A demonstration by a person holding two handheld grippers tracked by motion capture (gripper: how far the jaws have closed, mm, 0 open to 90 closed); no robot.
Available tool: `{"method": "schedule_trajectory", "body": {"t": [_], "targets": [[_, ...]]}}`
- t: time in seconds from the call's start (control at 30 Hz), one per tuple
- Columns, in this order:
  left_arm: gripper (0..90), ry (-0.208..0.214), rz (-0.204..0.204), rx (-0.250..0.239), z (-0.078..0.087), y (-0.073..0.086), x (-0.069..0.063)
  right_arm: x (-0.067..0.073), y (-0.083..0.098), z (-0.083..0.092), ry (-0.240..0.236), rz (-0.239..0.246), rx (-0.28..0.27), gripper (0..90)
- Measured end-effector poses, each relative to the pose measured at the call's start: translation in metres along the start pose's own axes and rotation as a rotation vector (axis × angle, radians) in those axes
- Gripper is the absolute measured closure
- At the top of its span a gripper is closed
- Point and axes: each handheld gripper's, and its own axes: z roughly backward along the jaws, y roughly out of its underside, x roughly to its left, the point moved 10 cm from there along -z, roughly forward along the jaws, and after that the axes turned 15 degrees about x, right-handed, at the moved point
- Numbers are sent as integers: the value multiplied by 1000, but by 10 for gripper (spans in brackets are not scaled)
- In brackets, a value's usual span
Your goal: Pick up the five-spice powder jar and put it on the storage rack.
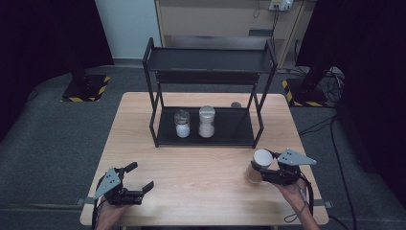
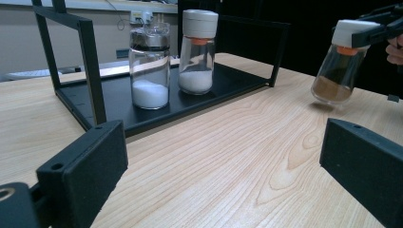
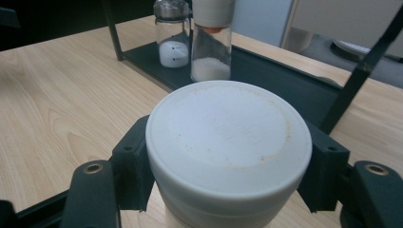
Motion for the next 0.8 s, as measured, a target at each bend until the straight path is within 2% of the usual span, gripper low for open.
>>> {"method": "schedule_trajectory", "body": {"t": [0.13, 0.4, 0.57, 0.8], "targets": [[7, 1, 1, -1, 0, 0, 0, 0, -10, 1, -15, 24, 8, 341], [7, 3, 5, -2, 0, 0, 0, 1, -28, -1, -63, 36, 6, 341], [7, 6, 6, 0, 0, 0, 1, 2, -42, -3, -79, 57, 11, 341], [7, 8, 7, -1, 0, 1, 1, 2, -61, -10, -104, 63, 21, 341]]}}
